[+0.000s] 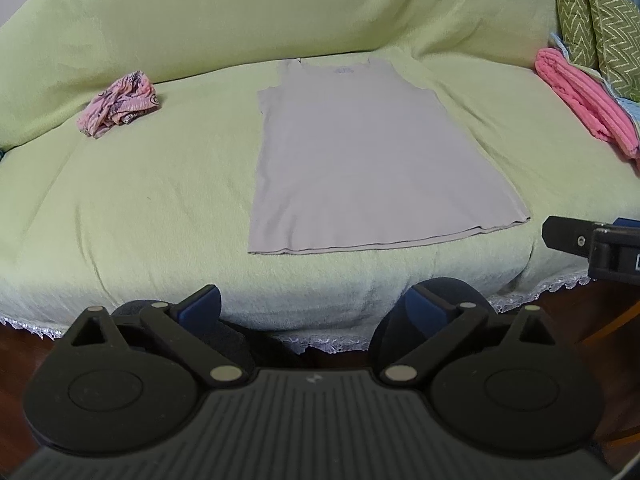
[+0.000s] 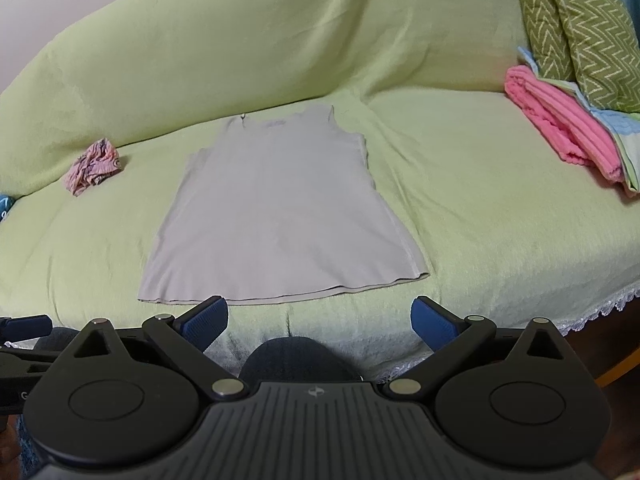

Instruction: Fold clothes

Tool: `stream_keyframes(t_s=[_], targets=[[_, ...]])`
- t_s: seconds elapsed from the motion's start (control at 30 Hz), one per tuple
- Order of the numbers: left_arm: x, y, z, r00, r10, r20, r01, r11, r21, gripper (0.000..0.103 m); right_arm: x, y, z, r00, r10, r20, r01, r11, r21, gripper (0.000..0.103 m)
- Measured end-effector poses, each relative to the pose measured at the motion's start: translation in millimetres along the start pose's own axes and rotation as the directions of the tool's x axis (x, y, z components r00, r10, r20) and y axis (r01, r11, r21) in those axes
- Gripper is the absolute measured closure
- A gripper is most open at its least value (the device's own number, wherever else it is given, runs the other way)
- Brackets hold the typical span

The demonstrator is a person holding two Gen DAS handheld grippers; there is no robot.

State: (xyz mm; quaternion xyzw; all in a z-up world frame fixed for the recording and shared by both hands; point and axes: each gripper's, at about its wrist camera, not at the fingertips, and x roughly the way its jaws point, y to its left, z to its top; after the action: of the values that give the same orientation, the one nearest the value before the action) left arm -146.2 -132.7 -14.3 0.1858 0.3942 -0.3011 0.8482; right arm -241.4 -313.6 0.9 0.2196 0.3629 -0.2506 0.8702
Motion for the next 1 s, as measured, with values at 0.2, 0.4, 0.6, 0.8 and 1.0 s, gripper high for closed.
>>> stream_keyframes(t_s=[0.2, 0.4, 0.6, 0.8, 1.0], targets=[[4.0, 8.2, 1.5, 1.000, -0.001, -0.014, 0.001, 1.000, -0.015, 0.003, 8.8, 3.4, 3.5, 1.000, -0.009, -0.021, 0.009, 1.000, -0.003, 0.002], [6.8, 17.8, 7.1, 1.000, 0.015, -0.008, -0.015, 0.999, -0.036, 0.001, 18.4, 10.0, 8.3, 0.999, -0.006, -0.037, 0.006, 1.000, -0.022, 0.002], [15.4, 20.7, 13.2, 0.999, 0.021, -0.027, -0.022, 0.999, -0.036, 0.001, 30.6, 11.9, 12.9, 0.998, -0.003, -0.058, 0.001, 1.000, -0.025, 0.002], [29.8, 23.3, 18.7, 0.998, 0.014, -0.058, -0.017, 0.999, -0.048, 0.001, 43.1, 7.9, 18.6, 0.997, -0.008, -0.082, 0.007, 1.000, -0.014, 0.002], [45.2, 25.5, 25.4, 0.996, 0.004, -0.086, -0.008, 0.999, -0.051, 0.001, 56.6, 3.3, 26.5, 0.995, -0.013, -0.101, 0.014, 1.000, 0.004, 0.002]])
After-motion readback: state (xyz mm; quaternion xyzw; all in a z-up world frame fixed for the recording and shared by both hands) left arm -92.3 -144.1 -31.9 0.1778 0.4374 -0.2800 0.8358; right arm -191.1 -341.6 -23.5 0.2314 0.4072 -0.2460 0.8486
